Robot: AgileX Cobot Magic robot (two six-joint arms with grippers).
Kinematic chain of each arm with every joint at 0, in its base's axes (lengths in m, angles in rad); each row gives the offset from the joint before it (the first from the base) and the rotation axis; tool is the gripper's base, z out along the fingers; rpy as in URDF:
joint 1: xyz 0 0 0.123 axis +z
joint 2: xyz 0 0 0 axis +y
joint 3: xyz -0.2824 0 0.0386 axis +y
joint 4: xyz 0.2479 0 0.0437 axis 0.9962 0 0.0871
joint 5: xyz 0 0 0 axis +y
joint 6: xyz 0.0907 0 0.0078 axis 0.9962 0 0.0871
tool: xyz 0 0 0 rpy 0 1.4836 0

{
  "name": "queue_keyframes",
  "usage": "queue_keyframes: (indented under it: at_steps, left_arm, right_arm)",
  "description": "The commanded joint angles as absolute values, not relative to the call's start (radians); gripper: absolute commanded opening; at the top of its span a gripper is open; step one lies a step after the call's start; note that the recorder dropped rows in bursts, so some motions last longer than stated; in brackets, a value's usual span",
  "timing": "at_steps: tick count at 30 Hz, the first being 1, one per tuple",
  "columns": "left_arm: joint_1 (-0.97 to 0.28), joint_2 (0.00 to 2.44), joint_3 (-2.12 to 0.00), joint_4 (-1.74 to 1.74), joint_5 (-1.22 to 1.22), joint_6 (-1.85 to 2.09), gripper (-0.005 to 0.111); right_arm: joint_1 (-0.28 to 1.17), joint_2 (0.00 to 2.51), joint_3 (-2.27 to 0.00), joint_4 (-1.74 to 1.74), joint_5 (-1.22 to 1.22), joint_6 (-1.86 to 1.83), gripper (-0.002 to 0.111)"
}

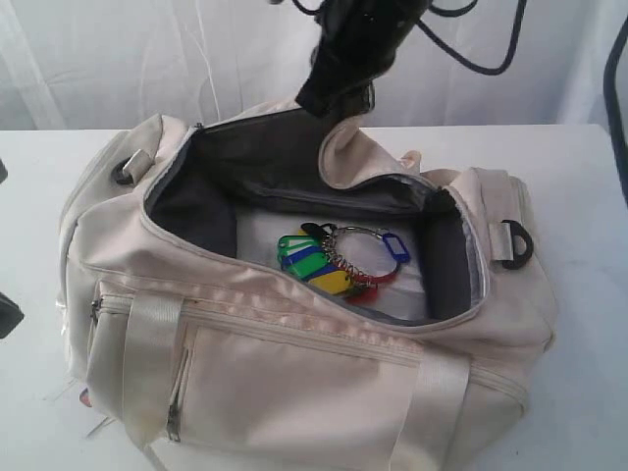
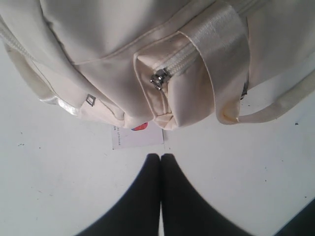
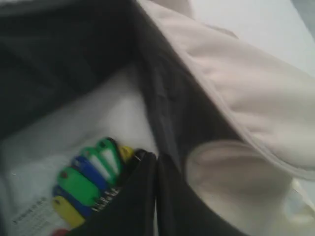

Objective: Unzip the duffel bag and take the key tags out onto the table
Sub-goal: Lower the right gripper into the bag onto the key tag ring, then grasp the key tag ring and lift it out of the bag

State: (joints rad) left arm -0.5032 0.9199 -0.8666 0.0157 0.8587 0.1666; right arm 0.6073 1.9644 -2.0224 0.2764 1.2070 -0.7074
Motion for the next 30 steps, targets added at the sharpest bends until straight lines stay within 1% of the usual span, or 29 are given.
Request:
queue_keyframes:
  at_steps: [1, 4, 5, 8, 10, 12, 15, 16, 17, 22, 25, 30]
  left_arm:
    - [-0.501, 0.907, -0.862, 0.000, 0.874, 0.160, 0.000]
    - [-0.501, 0.907, -0.862, 0.000, 0.877, 0.160, 0.000]
    - [-0.501, 0.907, -0.862, 0.000, 0.882, 0.160, 0.000]
    - [-0.501, 0.907, -0.862, 0.000, 0.885, 0.160, 0.000]
    - [-0.501, 0.907, -0.862, 0.000, 0.885, 0.160, 0.000]
    - [-0.501, 0.907, -0.862, 0.000, 0.885, 0.160, 0.000]
    - [-0.501, 0.907, -0.862, 0.000, 0.885, 0.160, 0.000]
    - [-0.501, 0.907, -0.862, 0.000, 0.885, 0.160, 0.000]
    - [-0.501, 0.907, -0.862, 0.000, 0.885, 0.160, 0.000]
    - [-0.501, 0.907, -0.862, 0.000, 0.883, 0.160, 0.000]
    - [-0.501, 0.907, -0.862, 0.000, 0.883, 0.160, 0.000]
    - [-0.501, 0.907, -0.862, 0.000, 0.883, 0.160, 0.000]
  right_arm:
    - [0.631, 1.981, -1.954, 0.305, 1.221, -0.762, 0.000]
    - [0.637, 2.012, -1.888, 0.187, 1.221, -0.729, 0.000]
    - [0.637, 2.017, -1.867, 0.160, 1.221, -0.606, 0.000]
    - [0.637, 2.017, -1.851, 0.152, 1.221, -0.457, 0.000]
    - [0.639, 2.017, -1.830, 0.188, 1.221, -0.431, 0.003]
    - [0.639, 2.017, -1.795, 0.218, 1.221, -0.431, 0.021]
    - [0.639, 2.017, -1.744, 0.230, 1.221, -0.433, 0.058]
    - [0.639, 2.017, -1.728, 0.230, 1.211, -0.433, 0.065]
    - [0.639, 2.017, -1.711, 0.230, 1.173, -0.433, 0.068]
    - [0.639, 2.019, -1.683, 0.218, 1.042, -0.433, 0.068]
    - [0.639, 2.036, -1.683, 0.207, 1.040, -0.429, 0.068]
    - [0.639, 2.085, -1.683, 0.207, 1.106, -0.377, 0.068]
